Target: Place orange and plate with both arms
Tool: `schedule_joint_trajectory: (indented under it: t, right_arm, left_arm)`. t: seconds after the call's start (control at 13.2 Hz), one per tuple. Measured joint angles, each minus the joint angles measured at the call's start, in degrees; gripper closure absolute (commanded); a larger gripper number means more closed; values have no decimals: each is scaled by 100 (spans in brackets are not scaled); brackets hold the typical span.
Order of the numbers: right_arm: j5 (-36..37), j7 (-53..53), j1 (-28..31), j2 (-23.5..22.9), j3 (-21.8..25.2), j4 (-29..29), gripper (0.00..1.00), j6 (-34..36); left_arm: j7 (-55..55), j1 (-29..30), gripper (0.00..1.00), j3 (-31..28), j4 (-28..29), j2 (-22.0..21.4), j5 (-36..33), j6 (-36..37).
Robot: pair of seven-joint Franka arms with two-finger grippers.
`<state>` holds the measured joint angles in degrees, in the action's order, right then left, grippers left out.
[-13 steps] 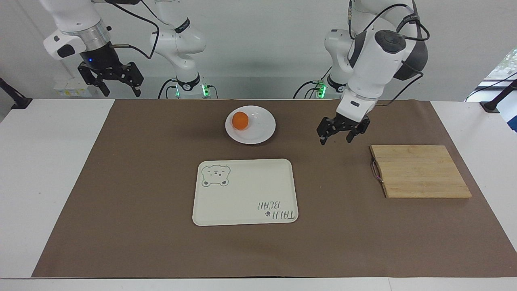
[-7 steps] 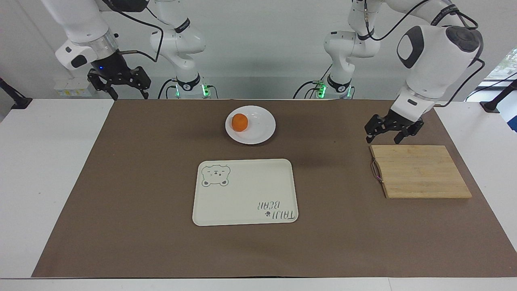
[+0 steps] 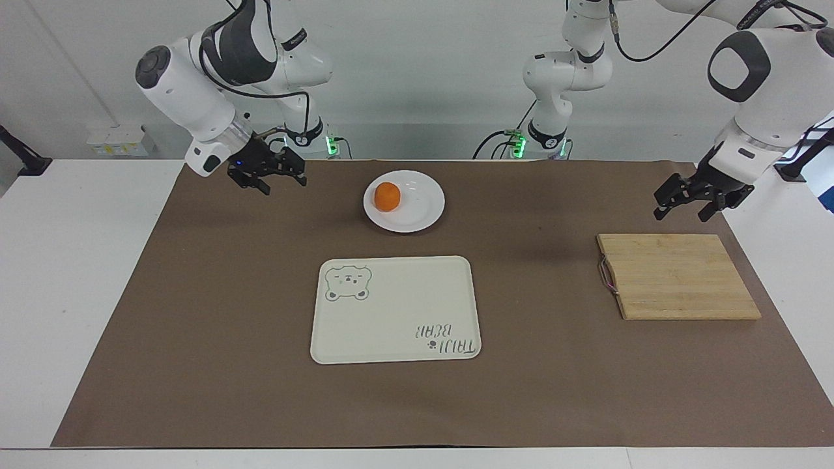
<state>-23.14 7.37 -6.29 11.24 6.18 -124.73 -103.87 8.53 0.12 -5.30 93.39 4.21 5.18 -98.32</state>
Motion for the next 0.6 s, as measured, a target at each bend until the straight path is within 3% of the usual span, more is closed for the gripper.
schedule_joint_trajectory:
  t: [0.23,0.6]
  right_arm:
    - [-963,746,0,118,16,-1034,0,-489]
    - [-2369,1903,4,270,22,-2240,0,-869]
  left_arm:
    - [-427,18,0,121,-119,-50,-167,336]
    - [-887,-58,0,304,-495,-192,-227,1058]
